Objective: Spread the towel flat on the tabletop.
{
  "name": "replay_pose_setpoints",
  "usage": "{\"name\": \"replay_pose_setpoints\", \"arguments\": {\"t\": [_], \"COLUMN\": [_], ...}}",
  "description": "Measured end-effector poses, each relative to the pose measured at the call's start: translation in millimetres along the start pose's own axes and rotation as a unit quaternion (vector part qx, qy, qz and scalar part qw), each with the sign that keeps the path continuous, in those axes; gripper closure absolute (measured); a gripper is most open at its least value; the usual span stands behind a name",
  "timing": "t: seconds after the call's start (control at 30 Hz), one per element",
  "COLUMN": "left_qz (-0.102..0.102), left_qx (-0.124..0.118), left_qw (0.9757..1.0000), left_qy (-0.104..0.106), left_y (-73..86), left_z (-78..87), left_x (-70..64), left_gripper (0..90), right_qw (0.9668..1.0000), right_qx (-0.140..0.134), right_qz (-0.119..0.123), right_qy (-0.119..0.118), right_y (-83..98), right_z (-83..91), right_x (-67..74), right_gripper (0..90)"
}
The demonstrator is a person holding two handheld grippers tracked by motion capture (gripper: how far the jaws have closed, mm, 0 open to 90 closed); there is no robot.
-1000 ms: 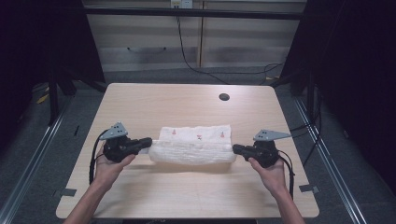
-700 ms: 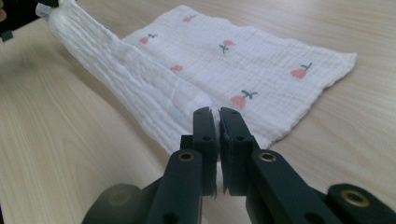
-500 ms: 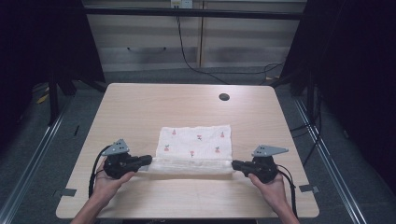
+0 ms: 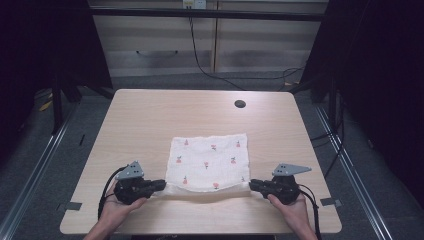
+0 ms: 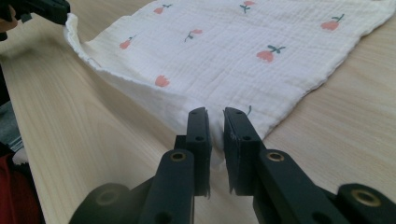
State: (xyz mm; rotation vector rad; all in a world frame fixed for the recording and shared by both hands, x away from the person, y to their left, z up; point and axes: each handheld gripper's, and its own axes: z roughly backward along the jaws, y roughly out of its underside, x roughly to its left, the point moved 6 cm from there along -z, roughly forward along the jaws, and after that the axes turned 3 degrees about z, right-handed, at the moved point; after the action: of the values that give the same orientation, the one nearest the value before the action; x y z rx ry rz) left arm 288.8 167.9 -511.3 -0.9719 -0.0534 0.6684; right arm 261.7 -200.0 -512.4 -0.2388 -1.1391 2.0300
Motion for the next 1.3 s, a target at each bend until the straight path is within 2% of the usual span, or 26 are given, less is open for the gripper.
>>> {"name": "replay_pose_setpoints", "arguments": {"t": [0.07, 0.23, 0.3, 0.33, 0.4, 0.43, 0.5, 0.53, 0.57, 0.63, 0.67, 0.7, 0.73, 0.77, 0.8, 0.83, 0.87, 0.9, 0.93, 0.97, 1.03, 1.1, 1.17, 1.2, 1.3], "left_qz": [0.0, -0.002, 0.004, 0.004, 0.01, 0.011, 0.015, 0.013, 0.006, 0.004, 0.006, 0.006, 0.009, 0.013, 0.025, 0.041, 0.048, 0.05, 0.057, 0.057, 0.043, 0.04, 0.03, 0.022, 0.023], "left_qx": [0.002, -0.012, -0.029, -0.029, -0.047, -0.054, -0.057, -0.057, -0.046, -0.039, -0.032, -0.032, -0.027, -0.022, -0.022, -0.017, -0.012, -0.01, -0.008, -0.004, 0.011, 0.014, 0.029, 0.033, 0.042], "left_qw": [1.0, 0.9999, 0.9996, 0.9996, 0.9988, 0.9985, 0.9982, 0.9982, 0.9986, 0.9988, 0.9988, 0.9988, 0.9987, 0.9983, 0.9979, 0.9975, 0.9969, 0.9967, 0.9968, 0.997, 0.9974, 0.9976, 0.9978, 0.9975, 0.9965], "left_qy": [0.0, 0.006, 0.006, 0.006, 0.008, -0.003, -0.01, -0.012, -0.026, -0.027, -0.036, -0.036, -0.042, -0.052, -0.056, -0.055, -0.061, -0.064, -0.055, -0.052, -0.056, -0.054, -0.052, -0.059, -0.069], "left_y": [1.0, -3.6, -9.2, -9.2, -15.3, -22.2, -27.2, -31.4, -38.4, -42.2, -49.6, -49.6, -53.0, -55.4, -57.0, -58.1, -58.5, -58.3, -57.1, -55.9, -49.9, -47.6, -42.8, -41.4, -36.5], "left_z": [0.8, 4.0, 9.9, 9.9, 16.0, 19.9, 20.0, 17.8, 10.0, 4.3, -8.7, -8.7, -17.2, -24.0, -29.1, -36.0, -44.5, -48.4, -55.2, -57.9, -64.5, -66.2, -70.3, -71.8, -76.8], "left_x": [-0.3, -3.4, -1.9, -1.9, 0.5, 5.3, 8.8, 11.7, 18.3, 22.8, 33.1, 33.1, 41.4, 49.4, 55.4, 62.2, 68.3, 70.9, 71.8, 71.2, 70.3, 69.6, 67.4, 67.8, 70.7], "left_gripper": [84.5, 81.7, 80.4, 78.5, 76.6, 76.1, 74.7, 73.1, 72.6, 71.3, 70.6, 69.9, 69.9, 68.8, 68.6, 68.6, 68.5, 68.5, 68.5, 68.3, 68.1, 68.2, 70.3, 72.2, 74.9], "right_qw": [1.0, 0.9999, 0.9997, 0.9998, 0.9999, 0.9999, 0.9999, 0.9999, 0.9999, 0.9998, 0.9998, 0.9998, 0.9998, 0.9998, 0.9997, 0.9997, 0.9995, 0.9995, 0.9994, 0.999, 0.9985, 0.9982, 0.9974, 0.9972, 0.9974], "right_qx": [-0.003, -0.011, -0.015, -0.014, -0.01, -0.009, -0.009, -0.013, -0.011, -0.004, -0.002, -0.002, -0.003, -0.003, 0.005, 0.005, 0.017, 0.017, 0.023, 0.037, 0.047, 0.053, 0.063, 0.064, 0.062], "right_qz": [-0.002, -0.009, -0.018, -0.014, -0.008, -0.005, -0.006, -0.001, 0.0, 0.005, 0.008, 0.008, 0.008, 0.009, 0.011, 0.011, 0.01, 0.01, 0.007, 0.006, 0.005, 0.003, -0.002, -0.001, -0.003], "right_qy": [0.0, -0.004, -0.001, -0.003, -0.001, 0.0, 0.0, 0.002, 0.003, 0.016, 0.018, 0.018, 0.018, 0.015, 0.019, 0.019, 0.024, 0.024, 0.024, 0.025, 0.028, 0.028, 0.035, 0.039, 0.038], "right_y": [0.3, 1.8, -0.3, -1.1, -3.4, -5.4, -8.5, -18.1, -21.7, -32.0, -37.0, -37.0, -42.2, -48.1, -54.3, -54.3, -57.5, -57.5, -57.2, -53.0, -47.7, -44.4, -35.9, -34.2, -33.2], "right_z": [1.4, 6.4, 6.6, 6.3, 5.1, 4.7, 4.5, 2.5, 1.2, -5.5, -9.5, -9.5, -14.0, -19.9, -29.3, -29.3, -42.4, -42.4, -46.6, -59.1, -68.0, -72.1, -79.9, -81.1, -81.6], "right_x": [0.1, 1.8, 2.7, 2.8, 2.3, 1.2, 0.4, -3.4, -4.9, -10.5, -13.4, -13.4, -16.0, -19.2, -24.5, -24.5, -32.4, -32.4, -34.3, -41.2, -46.4, -49.0, -54.9, -56.1, -56.0], "right_gripper": [81.2, 78.3, 71.8, 71.5, 69.4, 67.6, 65.7, 63.4, 62.9, 60.7, 60.5, 60.5, 59.9, 58.6, 58.2, 58.2, 59.1, 59.1, 61.2, 62.9, 64.2, 64.6, 65.2, 65.6, 66.1]}}
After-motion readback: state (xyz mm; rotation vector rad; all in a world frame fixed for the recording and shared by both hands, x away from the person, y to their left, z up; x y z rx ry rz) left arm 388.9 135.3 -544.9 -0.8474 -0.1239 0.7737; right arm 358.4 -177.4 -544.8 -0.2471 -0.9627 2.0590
